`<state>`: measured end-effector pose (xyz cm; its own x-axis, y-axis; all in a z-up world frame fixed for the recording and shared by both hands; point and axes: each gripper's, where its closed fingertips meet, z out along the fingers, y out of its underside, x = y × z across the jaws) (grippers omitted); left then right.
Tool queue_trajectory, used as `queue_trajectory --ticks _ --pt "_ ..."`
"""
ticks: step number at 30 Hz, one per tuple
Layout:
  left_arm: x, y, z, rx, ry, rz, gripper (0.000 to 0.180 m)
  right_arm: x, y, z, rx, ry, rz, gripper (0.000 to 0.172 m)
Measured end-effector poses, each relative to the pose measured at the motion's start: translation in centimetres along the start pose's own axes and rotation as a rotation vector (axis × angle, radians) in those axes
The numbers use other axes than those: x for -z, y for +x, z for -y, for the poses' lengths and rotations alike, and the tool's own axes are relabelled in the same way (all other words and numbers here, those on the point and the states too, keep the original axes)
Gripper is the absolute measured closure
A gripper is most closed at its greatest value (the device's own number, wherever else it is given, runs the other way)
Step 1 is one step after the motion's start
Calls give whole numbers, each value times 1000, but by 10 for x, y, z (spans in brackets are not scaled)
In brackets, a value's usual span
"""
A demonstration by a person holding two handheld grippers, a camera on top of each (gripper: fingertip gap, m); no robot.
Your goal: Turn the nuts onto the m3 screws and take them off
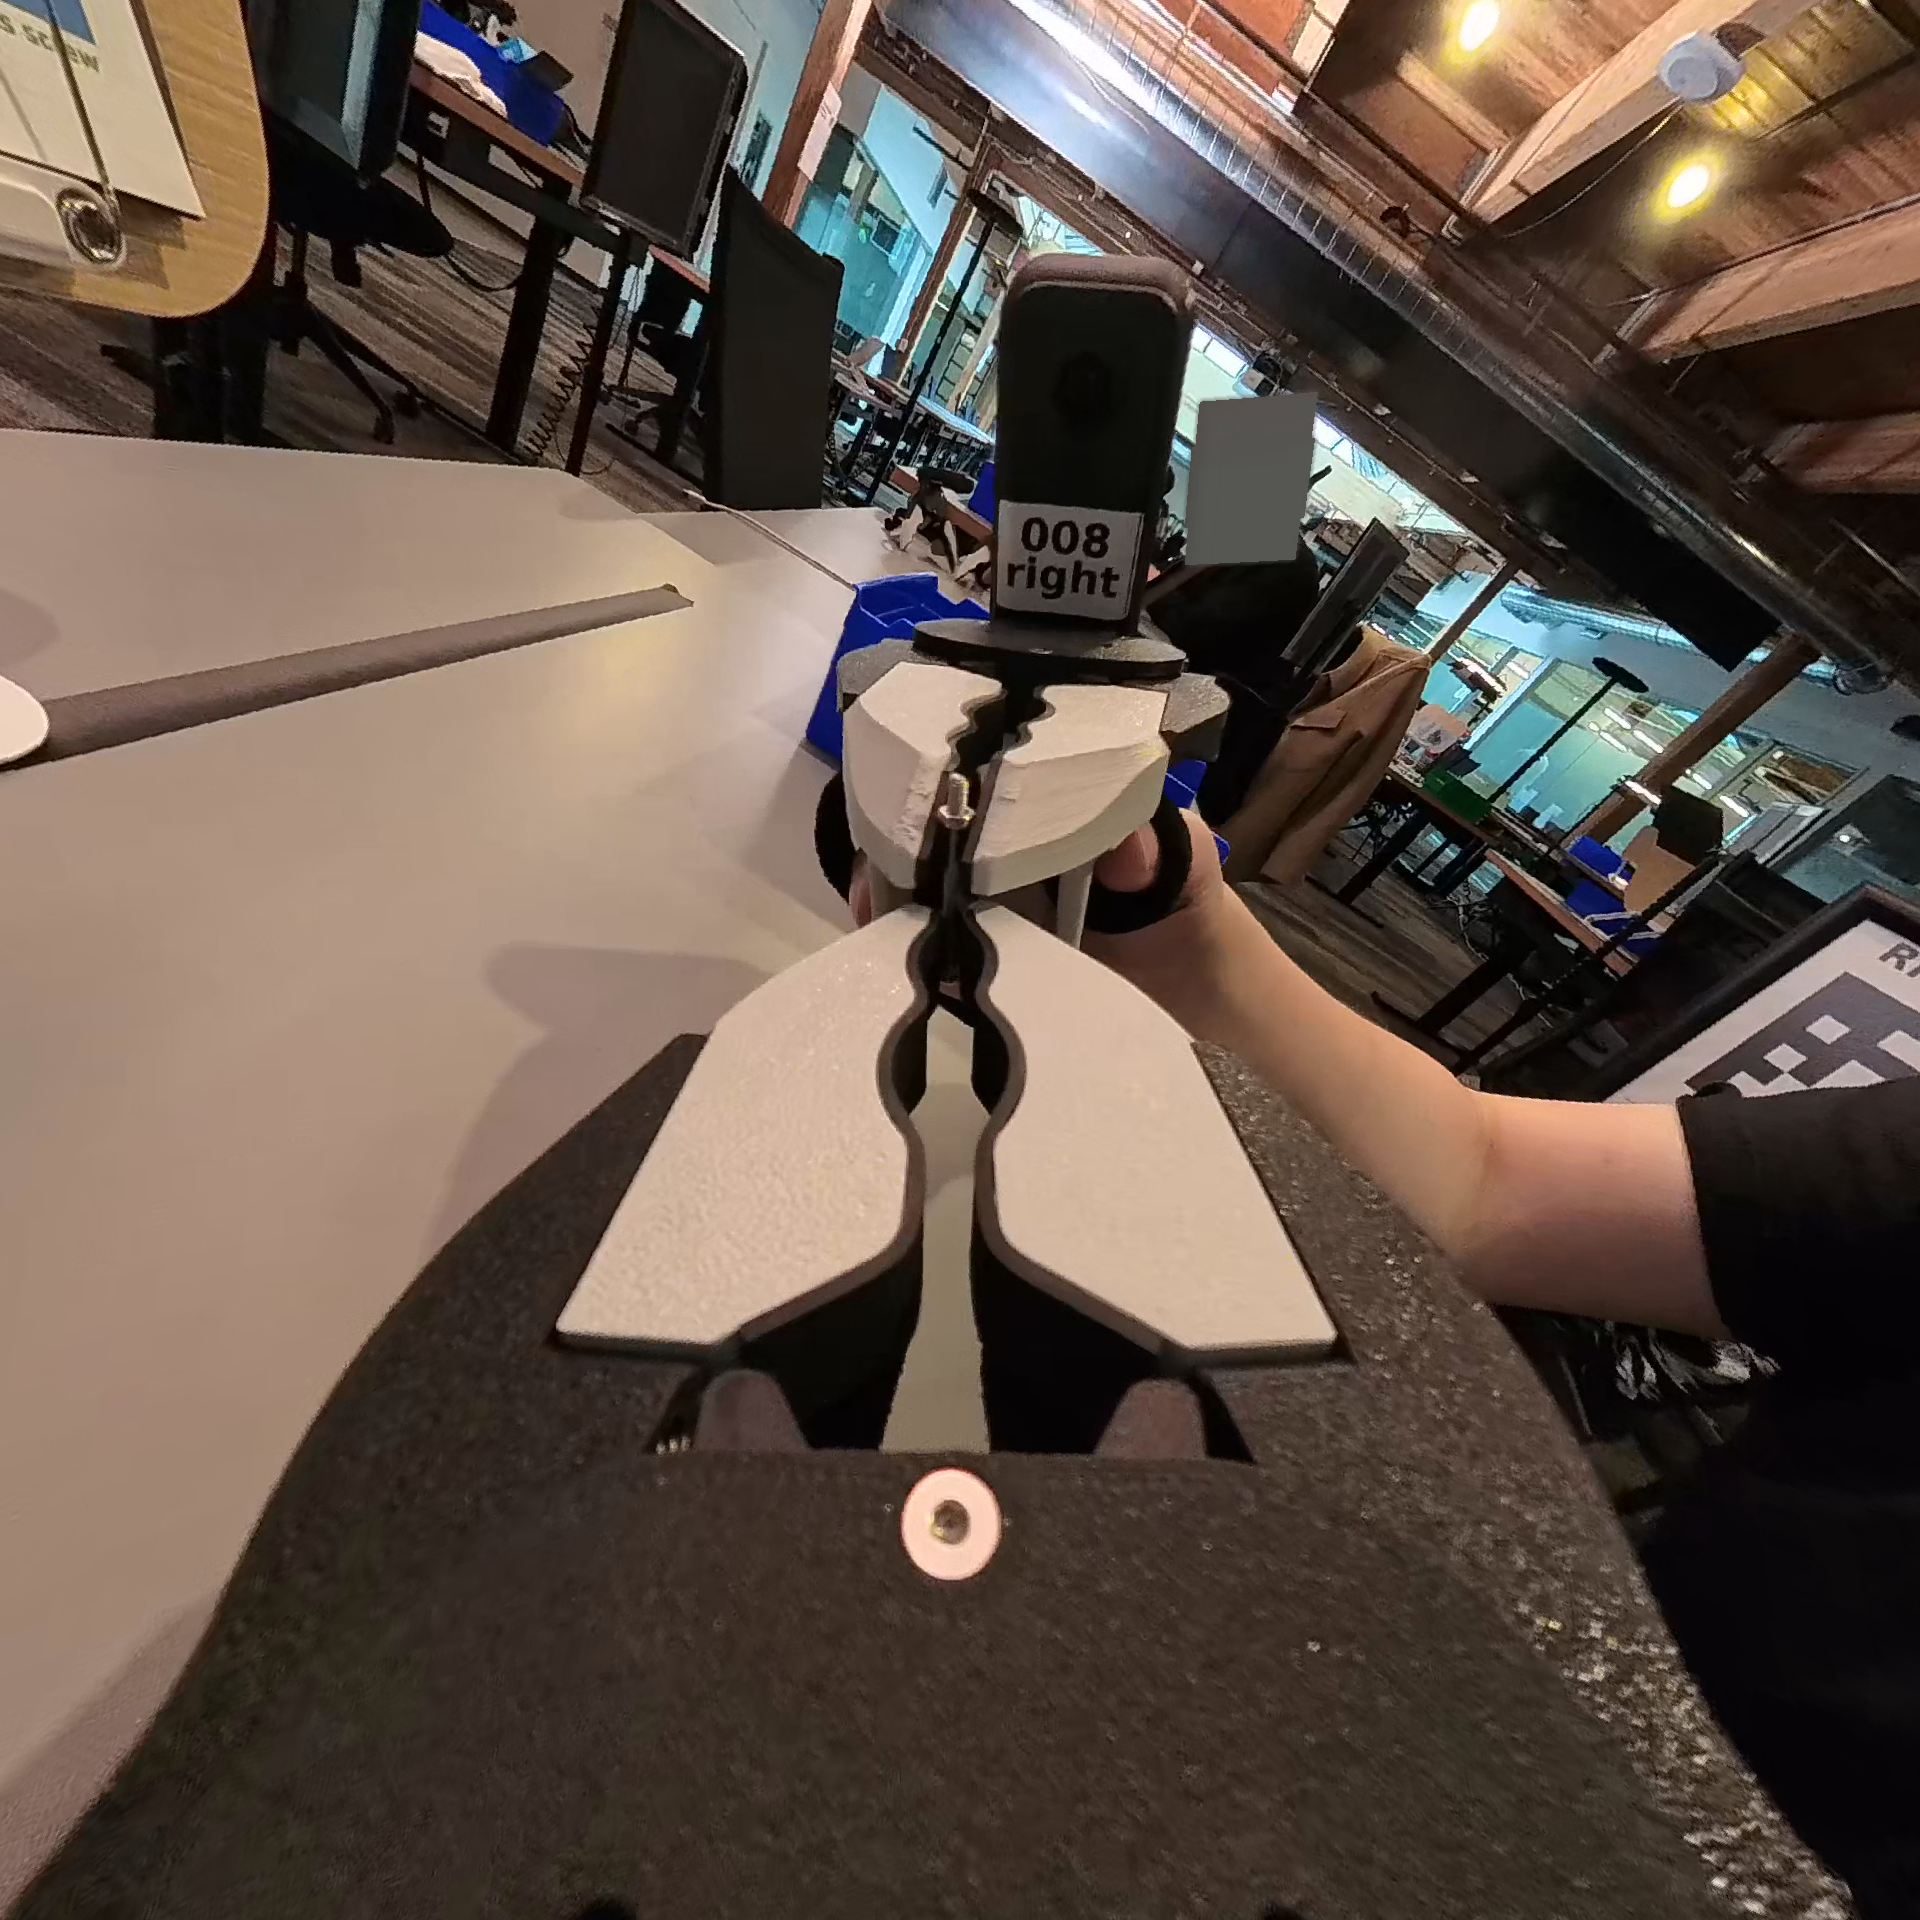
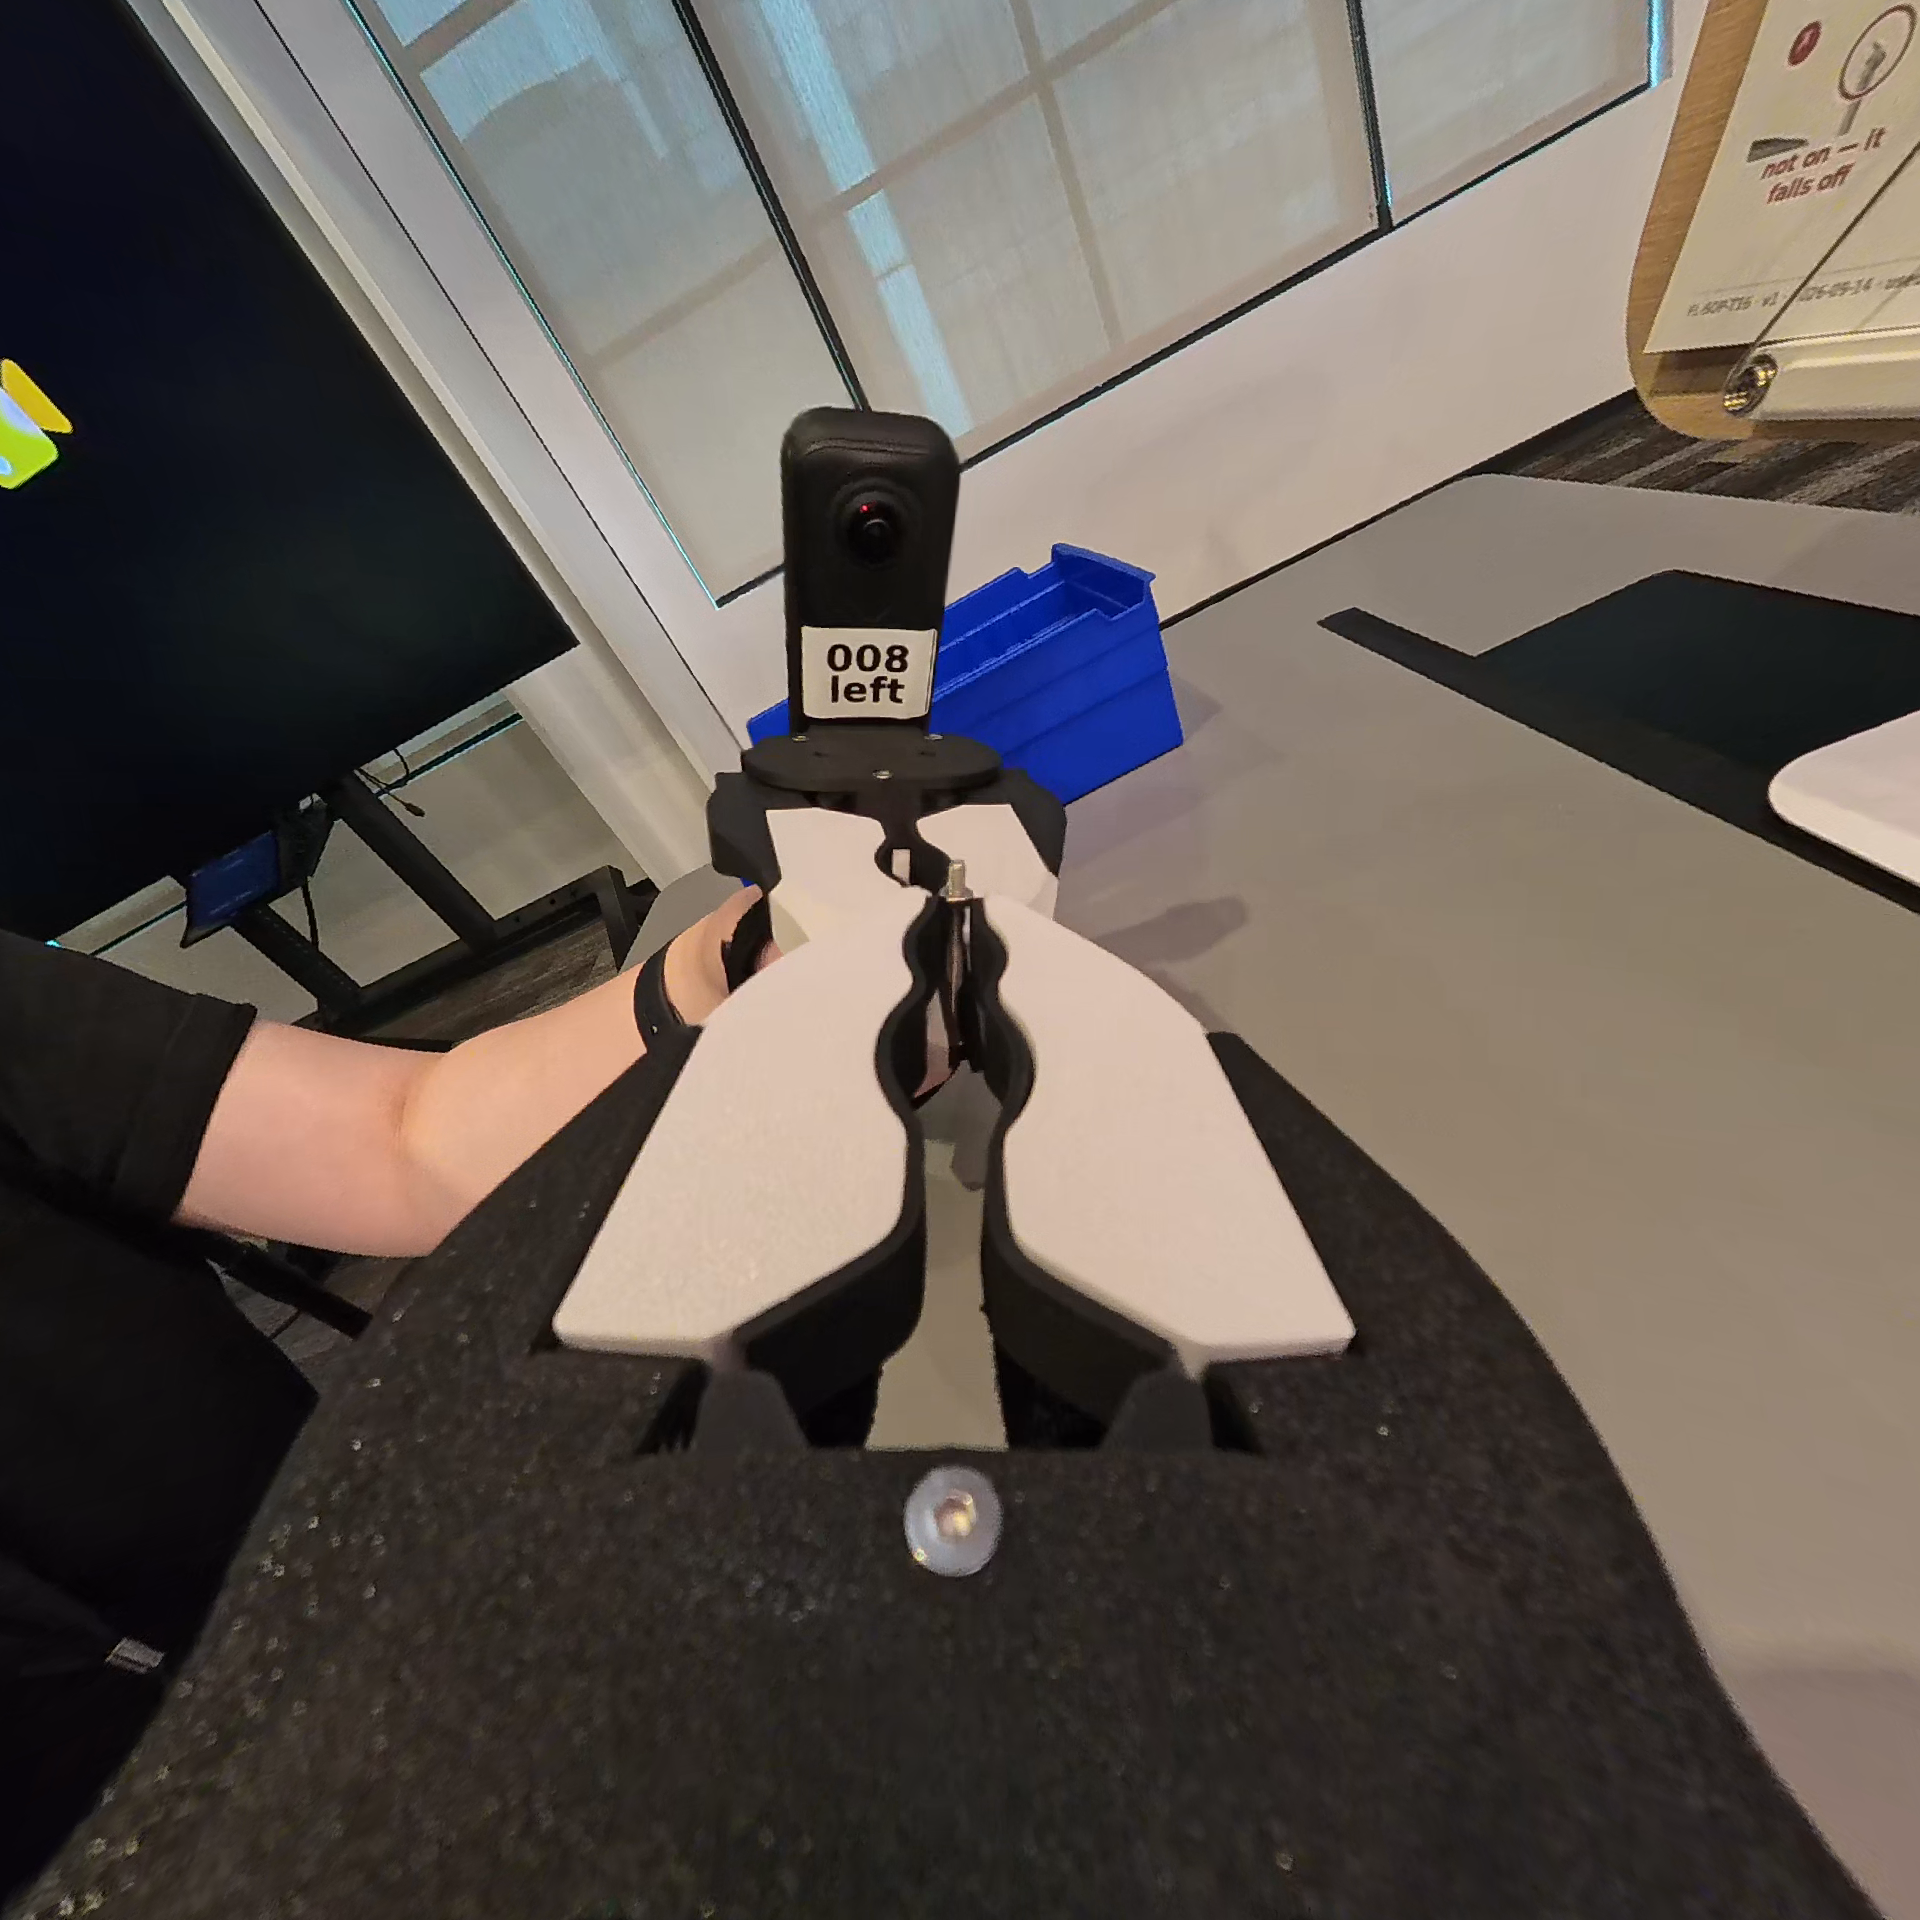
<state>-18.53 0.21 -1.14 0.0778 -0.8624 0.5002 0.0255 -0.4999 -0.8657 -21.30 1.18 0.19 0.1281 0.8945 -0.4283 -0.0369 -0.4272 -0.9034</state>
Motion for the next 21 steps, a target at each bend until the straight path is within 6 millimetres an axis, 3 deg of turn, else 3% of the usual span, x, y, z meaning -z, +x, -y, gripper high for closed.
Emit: queue_trajectory --ticks 4,7,8,12,21 --pt "-1 1 0 -26 -1 14 178 0 -1 1 9 10 8 167" --pt "2 1 6 -49 35 23 179 4 0 15 47 77 -32 134" --pt "3 2 10 -66 56 29 179 8 0 21 71 102 -54 132" --pt "7 -1 19 -150 91 106 179 18 5 36 170 156 -171 124" --pt "0 12 16 -246 66 92 179 -2 4 22 194 74 -215 127"
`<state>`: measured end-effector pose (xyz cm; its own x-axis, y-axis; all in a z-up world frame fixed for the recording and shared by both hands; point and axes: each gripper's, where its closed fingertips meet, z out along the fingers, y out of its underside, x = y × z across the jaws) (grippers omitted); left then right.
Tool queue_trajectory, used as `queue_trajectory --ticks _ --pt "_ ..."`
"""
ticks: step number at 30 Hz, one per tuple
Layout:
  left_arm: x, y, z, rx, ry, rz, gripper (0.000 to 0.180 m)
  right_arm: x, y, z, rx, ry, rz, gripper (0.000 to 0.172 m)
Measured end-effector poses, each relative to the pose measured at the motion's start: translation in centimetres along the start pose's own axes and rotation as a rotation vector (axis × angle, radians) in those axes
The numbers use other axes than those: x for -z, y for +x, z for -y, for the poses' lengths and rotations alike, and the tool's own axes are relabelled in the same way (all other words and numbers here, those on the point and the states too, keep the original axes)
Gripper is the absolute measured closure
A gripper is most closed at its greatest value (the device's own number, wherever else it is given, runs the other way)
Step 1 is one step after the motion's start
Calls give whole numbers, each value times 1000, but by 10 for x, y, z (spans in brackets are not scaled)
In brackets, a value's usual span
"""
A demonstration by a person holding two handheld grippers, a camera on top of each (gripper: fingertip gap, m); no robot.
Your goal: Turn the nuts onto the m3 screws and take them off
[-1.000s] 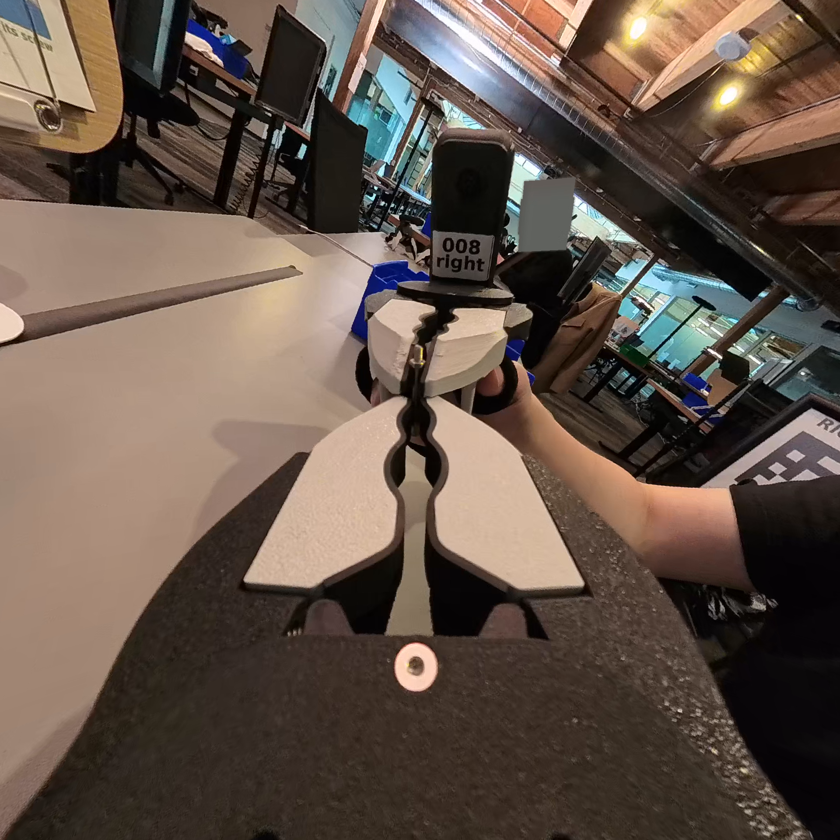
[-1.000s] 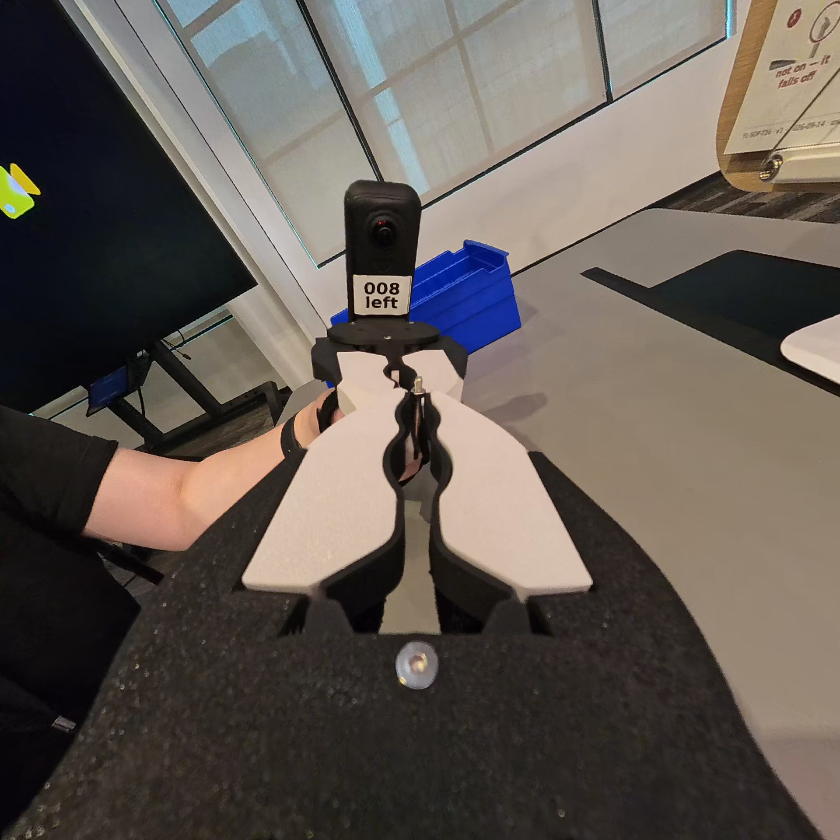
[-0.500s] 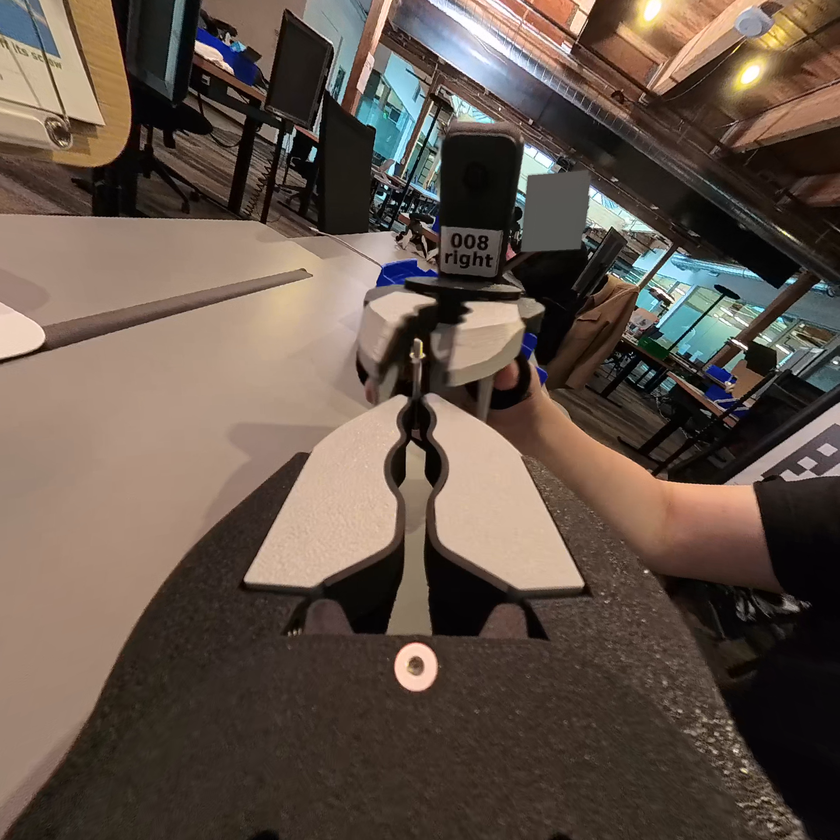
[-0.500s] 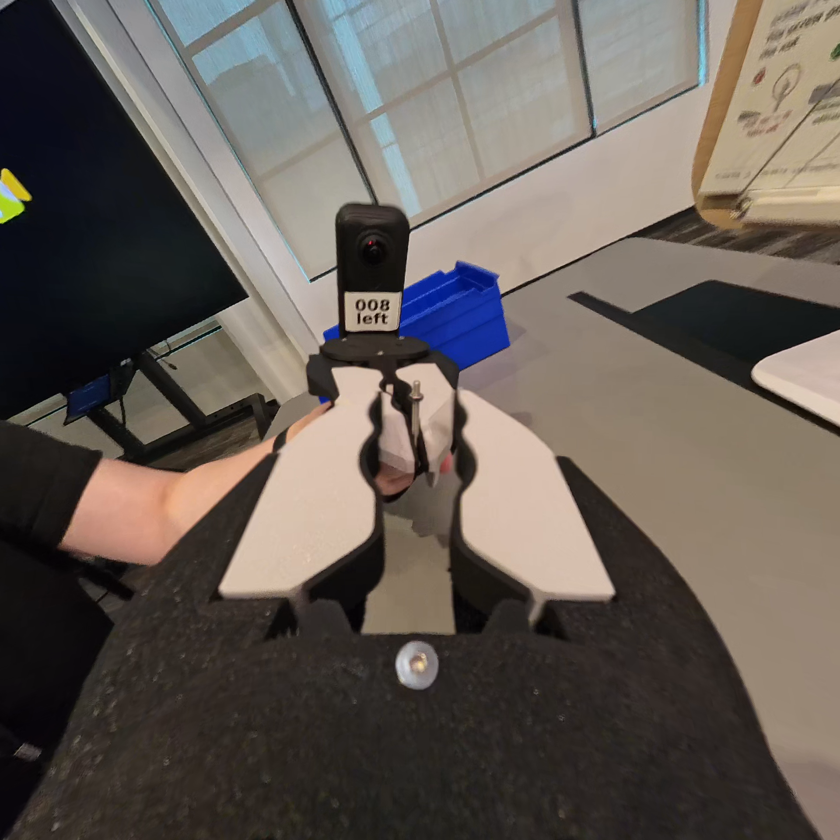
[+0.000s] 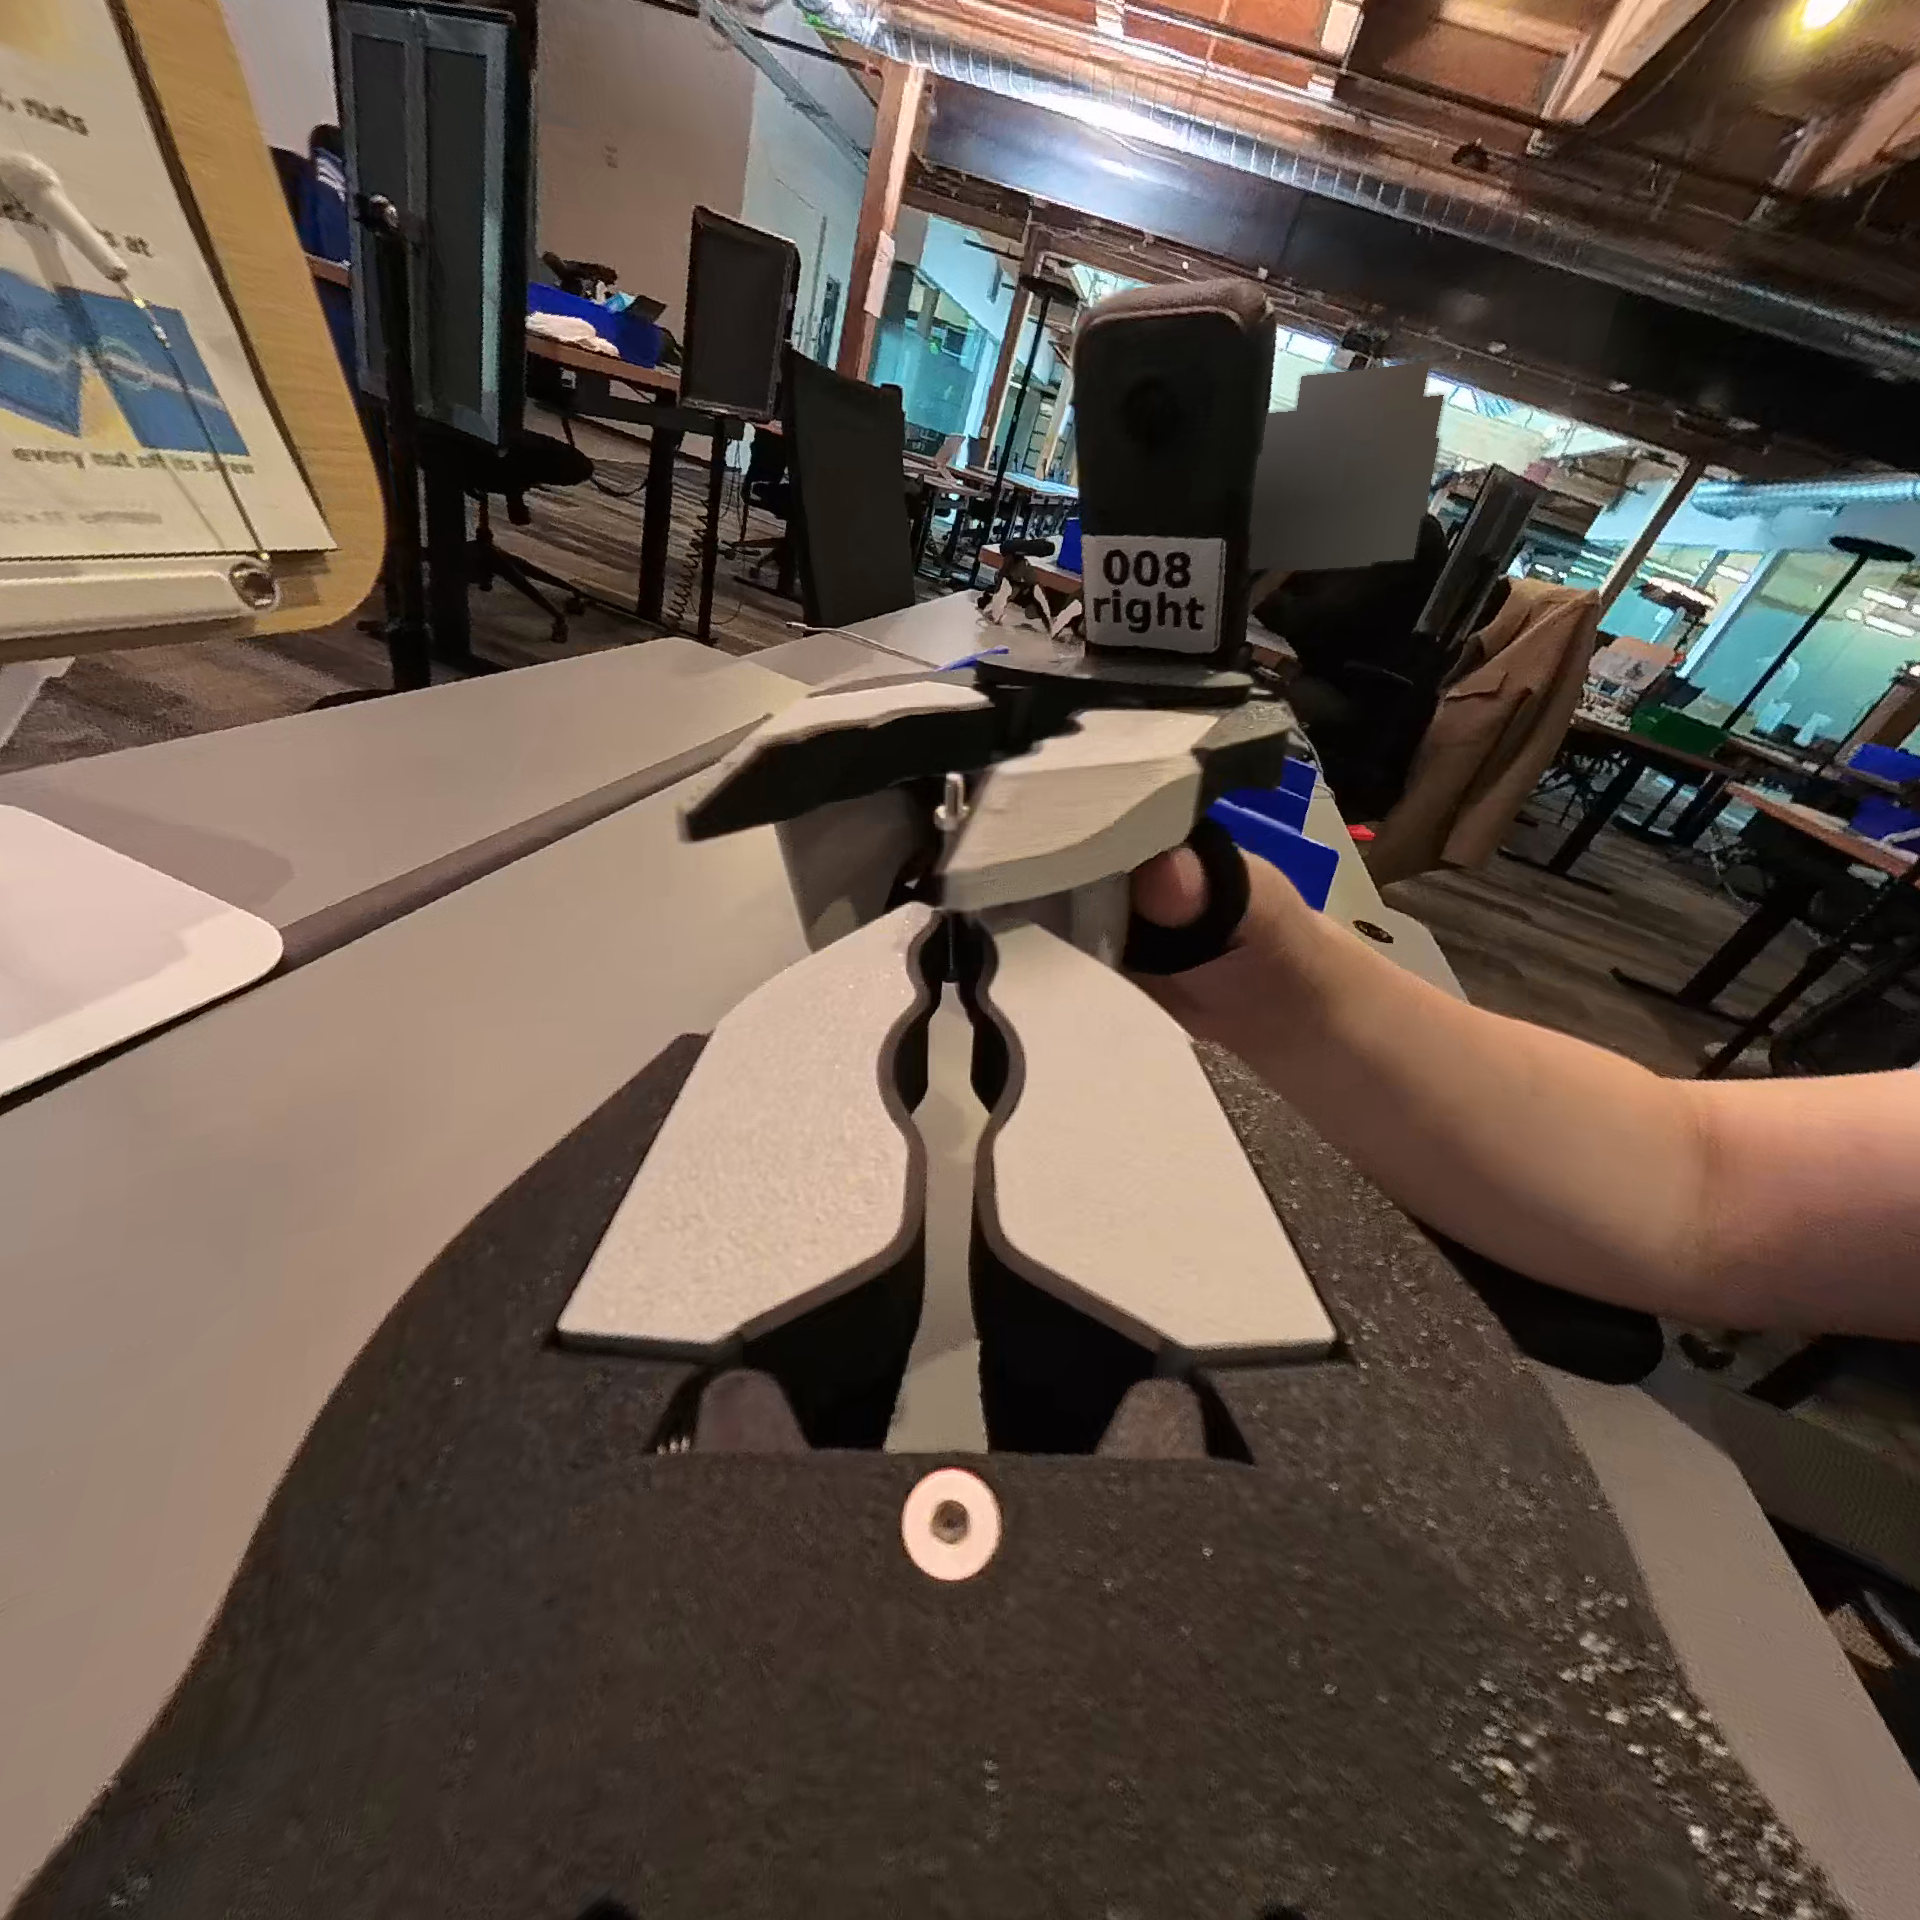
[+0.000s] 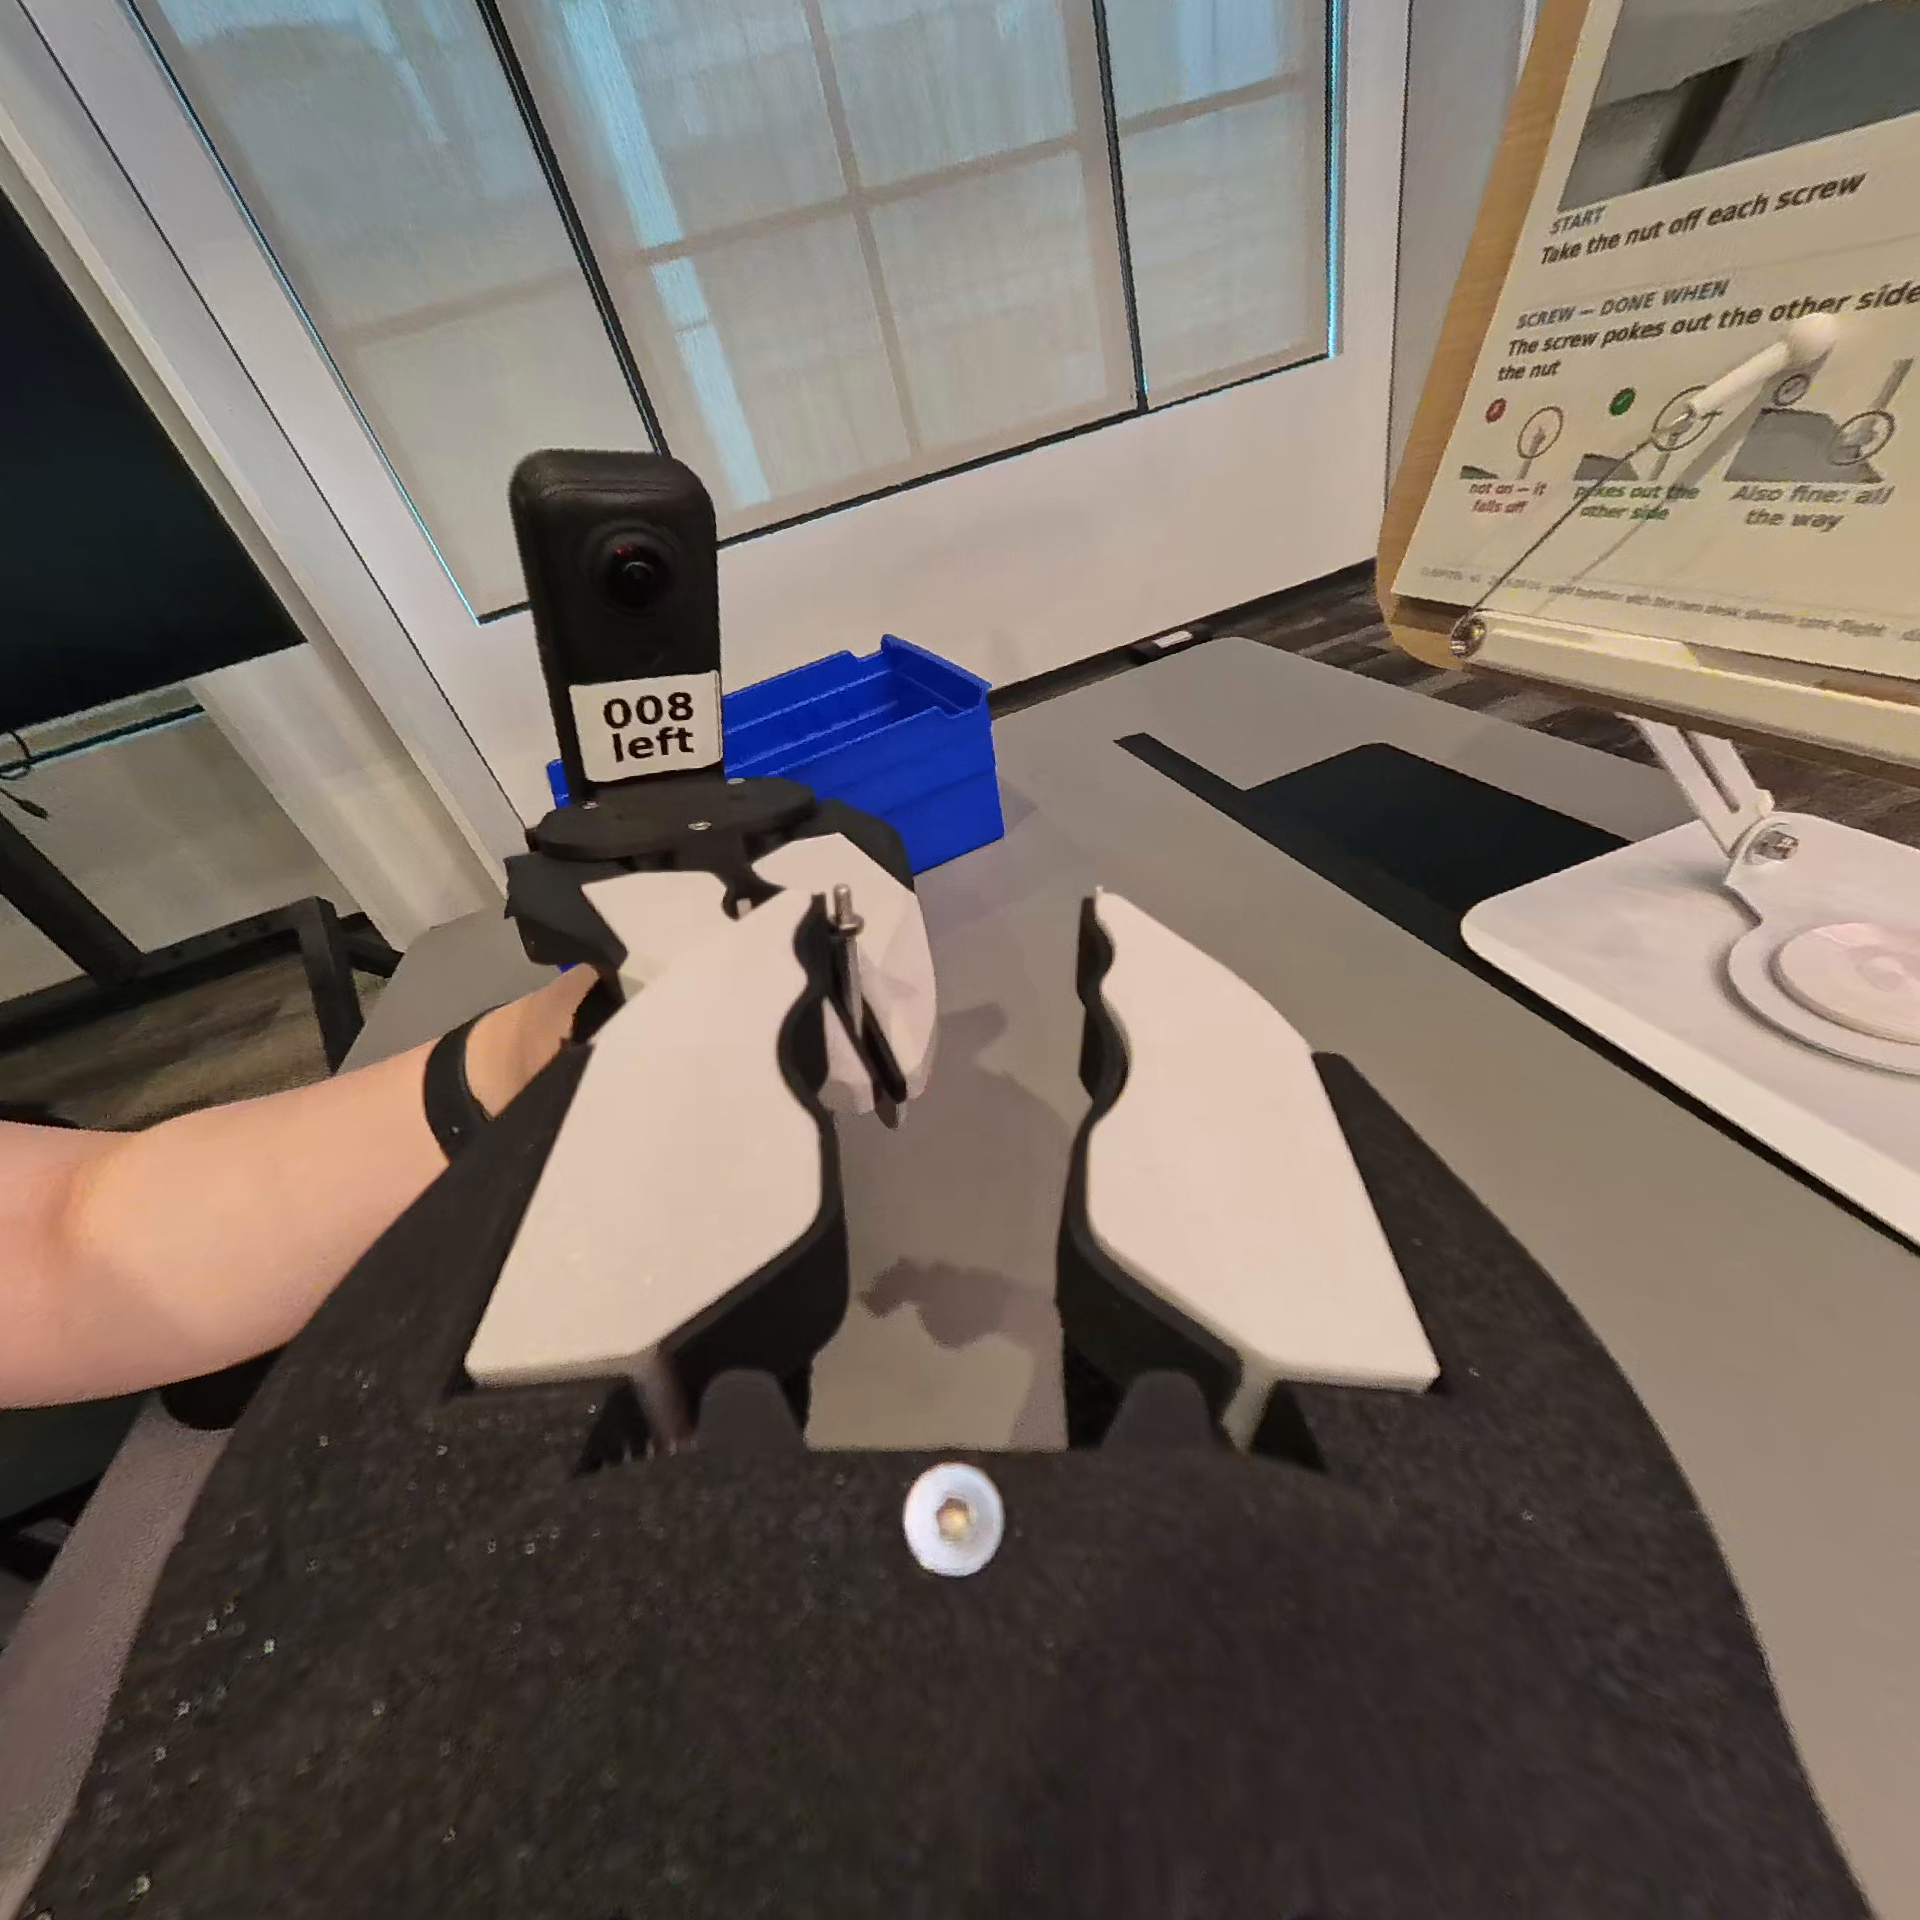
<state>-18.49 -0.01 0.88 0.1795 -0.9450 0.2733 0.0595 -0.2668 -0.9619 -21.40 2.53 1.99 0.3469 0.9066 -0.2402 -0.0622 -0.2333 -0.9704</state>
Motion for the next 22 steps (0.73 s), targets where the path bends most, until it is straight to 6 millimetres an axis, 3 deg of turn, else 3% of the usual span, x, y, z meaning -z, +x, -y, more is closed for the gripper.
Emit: queue_trajectory --ticks 11,18,22 --pt "4 0 3 -18 6 -4 179 18 2 10 -37 51 70 131" --pt "-2 9 0 -47 -14 -30 179 2 -8 2 39 -15 42 127" --pt "-1 9 0 -48 -14 -27 179 7 -7 4 16 0 66 127"
